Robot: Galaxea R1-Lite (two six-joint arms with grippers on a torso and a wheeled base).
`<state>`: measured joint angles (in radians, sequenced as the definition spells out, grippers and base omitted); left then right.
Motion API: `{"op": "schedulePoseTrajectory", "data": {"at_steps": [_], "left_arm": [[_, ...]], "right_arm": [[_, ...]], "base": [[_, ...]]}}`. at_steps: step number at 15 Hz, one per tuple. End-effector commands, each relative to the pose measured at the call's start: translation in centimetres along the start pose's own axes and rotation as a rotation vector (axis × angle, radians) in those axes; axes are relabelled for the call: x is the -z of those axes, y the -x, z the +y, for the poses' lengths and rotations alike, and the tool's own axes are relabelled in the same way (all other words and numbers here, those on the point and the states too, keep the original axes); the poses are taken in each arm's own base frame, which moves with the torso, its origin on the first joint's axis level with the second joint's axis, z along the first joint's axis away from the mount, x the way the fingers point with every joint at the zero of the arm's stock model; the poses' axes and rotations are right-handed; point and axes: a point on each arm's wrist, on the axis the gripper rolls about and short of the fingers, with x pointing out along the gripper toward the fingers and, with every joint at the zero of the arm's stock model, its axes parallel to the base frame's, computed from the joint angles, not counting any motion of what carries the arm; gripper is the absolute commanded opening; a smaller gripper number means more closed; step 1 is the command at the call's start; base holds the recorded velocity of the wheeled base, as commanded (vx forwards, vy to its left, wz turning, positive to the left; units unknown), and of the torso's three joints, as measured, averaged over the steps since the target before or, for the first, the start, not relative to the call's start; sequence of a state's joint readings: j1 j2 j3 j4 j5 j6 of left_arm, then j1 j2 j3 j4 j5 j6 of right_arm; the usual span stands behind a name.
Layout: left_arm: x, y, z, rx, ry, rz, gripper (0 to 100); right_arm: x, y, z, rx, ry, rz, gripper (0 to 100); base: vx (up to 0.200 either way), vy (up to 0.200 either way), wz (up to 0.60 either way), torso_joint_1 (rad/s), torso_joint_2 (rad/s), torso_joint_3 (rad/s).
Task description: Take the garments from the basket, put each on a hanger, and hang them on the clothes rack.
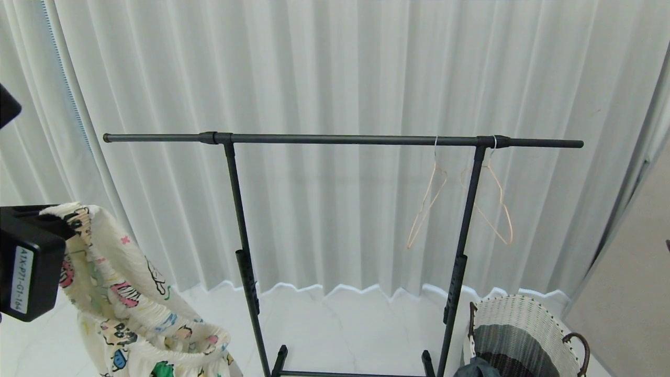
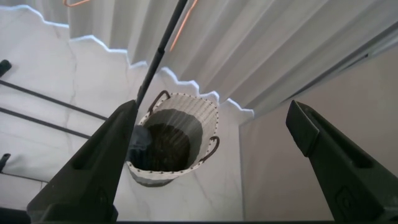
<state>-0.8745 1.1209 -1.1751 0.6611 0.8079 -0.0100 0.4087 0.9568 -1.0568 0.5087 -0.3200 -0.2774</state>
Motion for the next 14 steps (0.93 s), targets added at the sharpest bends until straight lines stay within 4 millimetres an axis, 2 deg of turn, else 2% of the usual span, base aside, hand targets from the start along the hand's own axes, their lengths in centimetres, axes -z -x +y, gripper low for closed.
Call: {"op": "schedulePoseTrajectory", "data": {"at_steps": [1,4,9,14], "left_arm": [[-0.01,-0.05,-0.04,-0.002,-0.001,0.002,0],[-0.01,-0.05,-0.04,-0.002,-0.001,0.002,0],[0.0,-0.01,-0.01,-0.002,0.0,0.0,0],[0.19,0.42,0.48,-0.005,0.017,-0.013,0]], "right_arm": [[-0.01,-0.05,0.03,-0.004,0.001,0.001,100],[-0.01,-0.05,0.03,-0.004,0.001,0.001,100],[0.05,0.06,0.01,-0.004,0.0,-0.002,100],[-0.24,-0.08,0.14,-0.061,-0.008,-0.049,100]], "base": [[0.0,0.0,0.0,0.11,-0.19,-0.095],[0.0,0.0,0.0,0.029,-0.06,-0.028],[0.0,-0.2,0.0,0.007,-0.01,0.0],[0.0,0.0,0.0,0.0,0.0,0.0]]}}
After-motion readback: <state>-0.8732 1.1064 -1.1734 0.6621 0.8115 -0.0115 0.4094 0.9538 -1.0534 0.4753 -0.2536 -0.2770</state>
